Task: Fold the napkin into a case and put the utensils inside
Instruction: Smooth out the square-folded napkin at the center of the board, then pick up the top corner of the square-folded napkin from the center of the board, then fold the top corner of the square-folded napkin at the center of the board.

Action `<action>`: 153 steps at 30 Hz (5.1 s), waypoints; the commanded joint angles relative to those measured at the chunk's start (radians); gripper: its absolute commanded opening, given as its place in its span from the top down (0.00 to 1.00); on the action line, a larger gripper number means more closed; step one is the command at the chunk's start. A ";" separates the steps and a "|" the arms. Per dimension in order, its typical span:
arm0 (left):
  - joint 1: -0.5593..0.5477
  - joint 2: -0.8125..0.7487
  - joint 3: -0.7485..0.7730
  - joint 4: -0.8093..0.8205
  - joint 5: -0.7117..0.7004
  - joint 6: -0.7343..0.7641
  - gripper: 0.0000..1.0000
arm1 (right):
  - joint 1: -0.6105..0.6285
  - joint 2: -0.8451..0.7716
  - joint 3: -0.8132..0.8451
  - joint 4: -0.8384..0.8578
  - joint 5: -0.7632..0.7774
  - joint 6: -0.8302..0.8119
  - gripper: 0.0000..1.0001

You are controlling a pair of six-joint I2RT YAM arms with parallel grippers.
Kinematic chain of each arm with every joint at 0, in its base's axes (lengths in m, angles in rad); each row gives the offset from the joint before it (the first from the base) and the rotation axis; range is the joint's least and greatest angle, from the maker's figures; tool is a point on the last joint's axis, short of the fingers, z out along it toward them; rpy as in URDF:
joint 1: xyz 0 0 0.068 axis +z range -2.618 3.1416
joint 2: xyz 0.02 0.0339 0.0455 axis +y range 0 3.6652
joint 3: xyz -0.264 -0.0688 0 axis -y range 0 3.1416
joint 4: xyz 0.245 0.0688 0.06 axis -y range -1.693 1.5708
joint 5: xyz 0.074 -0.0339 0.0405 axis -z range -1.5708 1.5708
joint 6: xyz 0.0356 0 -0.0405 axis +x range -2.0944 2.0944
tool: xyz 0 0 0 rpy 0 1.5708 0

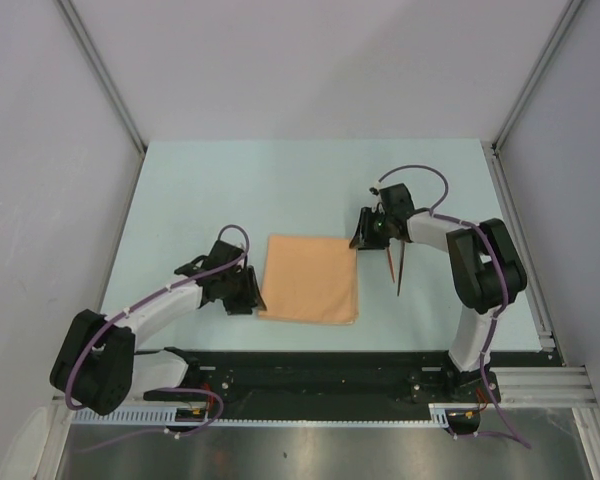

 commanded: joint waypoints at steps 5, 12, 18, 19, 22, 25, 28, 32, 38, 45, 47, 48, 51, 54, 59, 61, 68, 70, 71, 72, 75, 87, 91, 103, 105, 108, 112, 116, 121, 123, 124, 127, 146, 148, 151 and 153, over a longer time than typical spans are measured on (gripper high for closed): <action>0.009 -0.020 -0.050 0.050 0.056 0.000 0.55 | -0.033 0.108 0.097 0.068 0.010 -0.018 0.79; 0.009 -0.013 -0.059 0.082 0.082 -0.002 0.49 | -0.056 0.198 0.178 0.053 -0.008 -0.004 0.85; 0.008 -0.028 -0.039 0.082 0.101 0.003 0.51 | -0.070 0.156 0.200 -0.049 0.004 -0.023 0.41; 0.009 -0.032 -0.024 0.078 0.099 0.006 0.53 | -0.067 0.125 0.192 -0.091 0.010 -0.021 0.36; 0.008 -0.043 0.003 0.073 0.096 0.021 0.51 | -0.042 -0.008 0.148 -0.220 0.111 -0.018 0.20; 0.008 0.009 0.019 0.081 0.107 0.033 0.51 | 0.004 -0.114 0.079 -0.323 0.168 0.048 0.18; 0.008 0.061 0.002 0.125 0.144 0.029 0.58 | 0.065 -0.224 -0.033 -0.360 0.193 0.149 0.30; 0.003 0.099 -0.019 0.197 0.184 0.001 0.67 | 0.165 -0.326 -0.132 -0.363 0.210 0.267 0.44; -0.032 0.115 -0.010 0.231 0.181 -0.019 0.74 | 0.254 -0.360 -0.228 -0.336 0.268 0.344 0.54; -0.055 0.136 -0.018 0.240 0.175 -0.026 0.77 | 0.259 -0.366 -0.253 -0.319 0.262 0.353 0.62; -0.055 0.132 -0.019 0.236 0.170 -0.025 0.76 | 0.260 -0.369 -0.257 -0.314 0.260 0.352 0.65; -0.055 0.130 -0.019 0.233 0.168 -0.025 0.76 | 0.262 -0.369 -0.256 -0.317 0.260 0.352 0.65; -0.055 0.127 -0.019 0.227 0.165 -0.022 0.76 | 0.262 -0.368 -0.256 -0.317 0.257 0.350 0.67; -0.055 0.122 -0.019 0.219 0.162 -0.022 0.76 | 0.262 -0.371 -0.256 -0.319 0.259 0.350 0.68; -0.055 0.110 -0.016 0.194 0.142 -0.011 0.76 | 0.262 -0.388 -0.248 -0.329 0.268 0.342 0.81; -0.055 0.104 -0.015 0.187 0.133 -0.011 0.74 | 0.262 -0.394 -0.247 -0.325 0.262 0.339 0.92; -0.055 0.040 0.016 0.121 0.075 -0.005 0.52 | 0.259 -0.398 -0.213 -0.268 0.215 0.318 1.00; -0.052 -0.001 0.057 0.064 0.015 0.001 0.43 | 0.257 -0.368 -0.189 -0.207 0.182 0.307 1.00; -0.051 -0.012 0.074 0.046 -0.009 0.003 0.40 | 0.259 -0.353 -0.178 -0.178 0.152 0.306 1.00; -0.043 -0.026 0.092 0.029 -0.037 0.004 0.37 | 0.257 -0.331 -0.143 -0.129 0.136 0.304 1.00; -0.017 -0.049 0.155 0.041 -0.085 0.001 0.37 | 0.255 -0.210 -0.066 -0.048 0.105 0.290 1.00; -0.011 0.109 0.159 0.179 0.026 0.009 0.66 | 0.234 0.250 0.407 0.062 -0.099 0.298 1.00; -0.011 0.087 0.134 0.167 0.001 0.015 0.69 | 0.232 0.303 0.442 0.092 -0.154 0.312 1.00; -0.012 0.067 0.044 0.225 0.033 -0.023 0.87 | 0.240 0.387 0.554 0.080 -0.217 0.252 1.00; -0.014 0.066 0.022 0.236 0.038 -0.032 0.89 | 0.243 0.396 0.568 0.076 -0.230 0.243 1.00; -0.024 0.057 -0.002 0.248 0.044 -0.046 0.93 | 0.245 0.421 0.603 0.051 -0.235 0.217 1.00; -0.041 0.047 -0.021 0.254 0.044 -0.057 0.95 | 0.248 0.453 0.644 0.027 -0.258 0.204 1.00; -0.044 0.044 -0.027 0.250 0.046 -0.056 0.96 | 0.252 0.474 0.671 0.010 -0.261 0.187 1.00; -0.049 0.040 -0.029 0.246 0.049 -0.054 0.97 | 0.255 0.484 0.683 0.019 -0.278 0.184 1.00; -0.050 0.040 -0.030 0.248 0.053 -0.056 0.97 | 0.255 0.493 0.695 0.019 -0.290 0.187 0.99; -0.054 0.043 -0.032 0.248 0.055 -0.057 0.97 | 0.260 0.494 0.698 0.017 -0.290 0.187 0.98; -0.060 0.041 -0.035 0.251 0.059 -0.060 0.98 | 0.263 0.501 0.703 0.023 -0.293 0.191 0.97; -0.084 0.053 -0.038 0.234 0.029 -0.071 0.96 | 0.272 0.547 0.760 0.034 -0.300 0.194 0.94; -0.086 0.061 -0.035 0.233 0.029 -0.068 0.96 | 0.272 0.565 0.776 0.028 -0.304 0.195 0.94; -0.086 0.064 -0.033 0.233 0.029 -0.068 0.96 | 0.272 0.579 0.787 0.019 -0.307 0.194 0.94; -0.086 0.061 -0.035 0.228 0.024 -0.066 0.96 | 0.271 0.579 0.786 0.017 -0.306 0.192 0.94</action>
